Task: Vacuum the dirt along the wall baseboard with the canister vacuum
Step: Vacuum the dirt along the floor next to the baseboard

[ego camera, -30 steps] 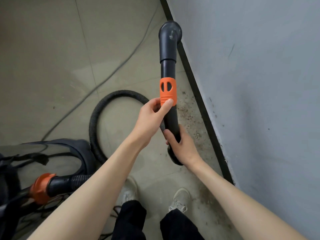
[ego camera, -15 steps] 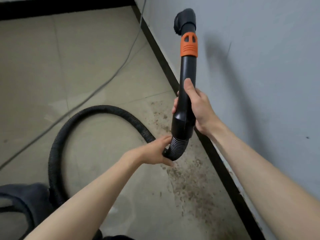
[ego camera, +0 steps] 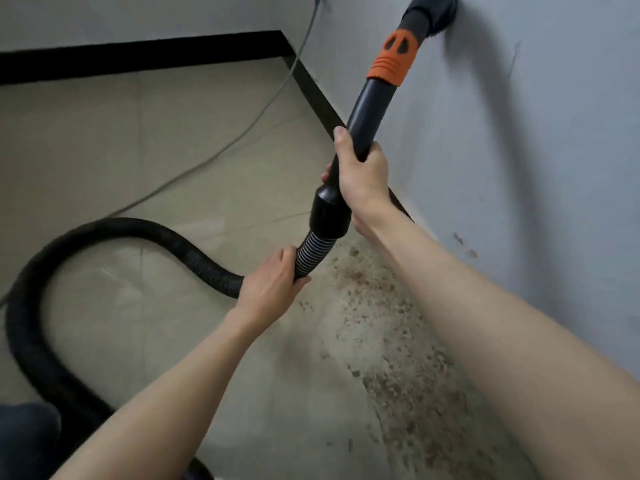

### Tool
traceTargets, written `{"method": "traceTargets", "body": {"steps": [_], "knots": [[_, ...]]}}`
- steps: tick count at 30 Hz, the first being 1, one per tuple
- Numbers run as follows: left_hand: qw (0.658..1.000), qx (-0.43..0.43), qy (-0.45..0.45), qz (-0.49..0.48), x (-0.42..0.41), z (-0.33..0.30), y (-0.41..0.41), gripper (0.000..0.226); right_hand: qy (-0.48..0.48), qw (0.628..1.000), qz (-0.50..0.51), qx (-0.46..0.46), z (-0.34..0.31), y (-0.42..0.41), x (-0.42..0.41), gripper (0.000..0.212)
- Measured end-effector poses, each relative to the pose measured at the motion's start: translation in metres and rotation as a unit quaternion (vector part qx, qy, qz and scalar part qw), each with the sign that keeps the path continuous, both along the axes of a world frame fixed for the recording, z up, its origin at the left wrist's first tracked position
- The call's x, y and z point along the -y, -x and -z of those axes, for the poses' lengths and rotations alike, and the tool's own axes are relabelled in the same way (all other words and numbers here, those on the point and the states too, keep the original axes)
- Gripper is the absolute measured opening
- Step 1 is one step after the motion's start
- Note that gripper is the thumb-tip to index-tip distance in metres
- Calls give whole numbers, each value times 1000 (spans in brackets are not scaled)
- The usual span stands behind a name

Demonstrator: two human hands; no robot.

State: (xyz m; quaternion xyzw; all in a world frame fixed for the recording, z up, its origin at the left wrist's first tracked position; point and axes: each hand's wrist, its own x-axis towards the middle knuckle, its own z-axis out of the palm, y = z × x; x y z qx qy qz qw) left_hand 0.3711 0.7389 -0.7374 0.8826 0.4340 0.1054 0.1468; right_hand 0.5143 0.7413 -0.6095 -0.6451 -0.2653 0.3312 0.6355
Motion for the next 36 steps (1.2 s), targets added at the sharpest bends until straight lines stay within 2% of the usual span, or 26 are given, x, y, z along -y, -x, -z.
{"method": "traceTargets", "body": {"steps": [3, 6, 9, 12, 16, 19, 22, 27, 32, 34, 36], "knots": [[997, -56, 22, -39, 6, 16, 27, 39, 38, 999, 27, -26, 28, 26, -4, 40], [988, -127, 69, -46, 17, 33, 53, 40, 90, 995, 39, -31, 62, 50, -2, 37], [974, -191, 116, -29, 29, 47, 81, 43, 129, 990, 13, -45, 93, 72, 8, 41], [967, -224, 121, -9, 32, 51, 102, 46, 141, 987, -36, -73, 112, 77, 15, 46], [967, -243, 81, -3, 33, 53, 103, 52, 70, 967, -47, -240, 113, 60, 16, 43], [958, -259, 120, 21, 40, 60, 103, 55, 42, 950, -62, -304, 112, 45, 22, 32], [939, -289, 182, 50, 44, 64, 102, 59, 83, 954, -111, -267, 115, 44, 30, 18], [858, -328, 388, 70, 47, 67, 90, 77, 152, 960, -151, -179, 122, 54, 39, 24], [805, -296, 509, 75, 55, 69, 98, 66, 184, 956, -162, -159, 128, 59, 46, 25], [801, -283, 521, 78, 56, 69, 97, 64, 186, 959, -147, -158, 131, 59, 48, 25], [812, -262, 515, 83, 57, 70, 94, 61, 177, 963, -124, -163, 132, 54, 46, 26]]}}
